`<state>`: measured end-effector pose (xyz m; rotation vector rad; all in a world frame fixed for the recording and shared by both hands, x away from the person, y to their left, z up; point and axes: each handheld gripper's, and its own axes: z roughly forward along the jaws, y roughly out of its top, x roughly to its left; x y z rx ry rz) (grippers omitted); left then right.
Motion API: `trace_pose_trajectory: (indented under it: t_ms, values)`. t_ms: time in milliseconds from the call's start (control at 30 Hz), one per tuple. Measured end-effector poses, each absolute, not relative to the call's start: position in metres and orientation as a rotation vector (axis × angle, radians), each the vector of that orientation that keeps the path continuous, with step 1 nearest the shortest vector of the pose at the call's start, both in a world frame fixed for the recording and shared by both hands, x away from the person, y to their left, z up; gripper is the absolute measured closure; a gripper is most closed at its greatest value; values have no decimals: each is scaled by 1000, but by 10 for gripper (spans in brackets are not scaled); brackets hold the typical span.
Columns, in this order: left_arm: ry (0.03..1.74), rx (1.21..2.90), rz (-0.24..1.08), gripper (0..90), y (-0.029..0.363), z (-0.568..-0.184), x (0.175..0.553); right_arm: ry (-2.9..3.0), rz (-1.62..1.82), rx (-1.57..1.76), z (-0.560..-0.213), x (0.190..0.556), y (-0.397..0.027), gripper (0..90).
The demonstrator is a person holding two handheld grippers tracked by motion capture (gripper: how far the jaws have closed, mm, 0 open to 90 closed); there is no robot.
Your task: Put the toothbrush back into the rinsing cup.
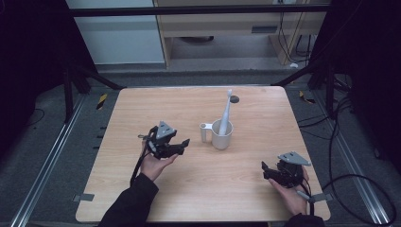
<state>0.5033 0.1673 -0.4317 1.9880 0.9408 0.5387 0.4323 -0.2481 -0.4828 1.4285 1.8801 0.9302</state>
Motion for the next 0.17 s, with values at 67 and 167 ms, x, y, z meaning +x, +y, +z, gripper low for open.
trace_pose_trajectory:
  t_ms: [67, 167]
  values:
    - [974, 1987, 534, 345, 180, -439, 498, 1881, 927, 1430, -483, 432, -248, 192]
    - [1011, 1987, 547, 341, 199, -447, 490, 1874, 931, 1431, -483, 432, -248, 190]
